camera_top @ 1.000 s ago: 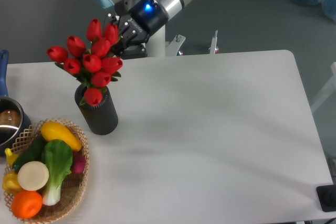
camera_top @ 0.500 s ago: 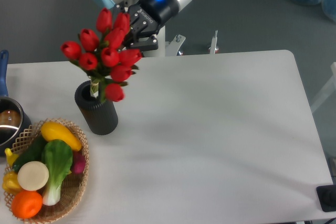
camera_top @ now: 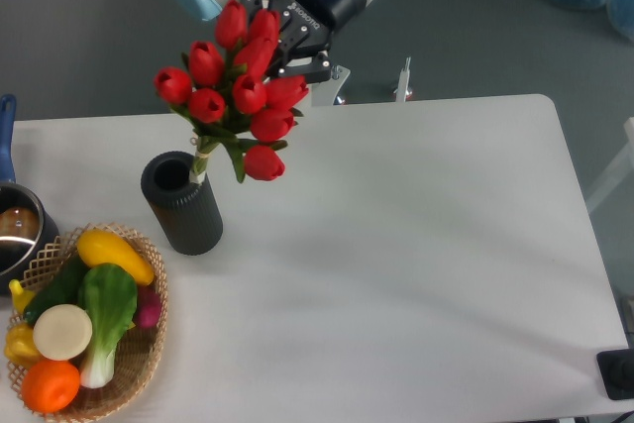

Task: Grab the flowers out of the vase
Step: 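Carry the tulip bunch away from the vase over the open table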

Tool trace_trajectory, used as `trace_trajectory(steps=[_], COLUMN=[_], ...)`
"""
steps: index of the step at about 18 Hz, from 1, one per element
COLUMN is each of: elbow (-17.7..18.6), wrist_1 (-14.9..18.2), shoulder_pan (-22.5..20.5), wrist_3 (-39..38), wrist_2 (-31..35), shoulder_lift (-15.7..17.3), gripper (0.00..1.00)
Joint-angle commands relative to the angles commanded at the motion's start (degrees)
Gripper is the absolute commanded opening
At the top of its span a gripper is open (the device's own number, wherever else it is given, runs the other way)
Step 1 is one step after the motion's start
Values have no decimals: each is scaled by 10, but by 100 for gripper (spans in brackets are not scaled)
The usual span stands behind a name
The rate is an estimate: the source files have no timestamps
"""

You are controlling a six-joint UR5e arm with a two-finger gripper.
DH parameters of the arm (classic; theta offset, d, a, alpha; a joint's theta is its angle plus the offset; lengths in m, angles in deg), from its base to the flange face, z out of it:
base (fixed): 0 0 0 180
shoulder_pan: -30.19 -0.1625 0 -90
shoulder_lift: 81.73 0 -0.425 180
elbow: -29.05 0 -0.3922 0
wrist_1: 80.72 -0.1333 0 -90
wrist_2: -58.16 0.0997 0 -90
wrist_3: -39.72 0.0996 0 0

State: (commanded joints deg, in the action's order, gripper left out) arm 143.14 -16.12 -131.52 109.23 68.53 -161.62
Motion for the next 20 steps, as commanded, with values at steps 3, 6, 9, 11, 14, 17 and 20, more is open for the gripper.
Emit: trace_trajectory(steps=[3,6,9,11,14,17,20], elbow=[-18,-40,-53,-61,-71,-95,-116], wrist_1=[-11,-26,-29,-27,-32,-30,-31], shoulder_pan=[-6,-6,-6,-6,-3,2,26], wrist_3=[11,19,22,26,28,26,26], wrist_2=[17,131,216,266,319,367,408], shoulder_lift=[-12,-18,-25,-29,-49,-81,-109], gripper=[8,8,8,8,11,11,13])
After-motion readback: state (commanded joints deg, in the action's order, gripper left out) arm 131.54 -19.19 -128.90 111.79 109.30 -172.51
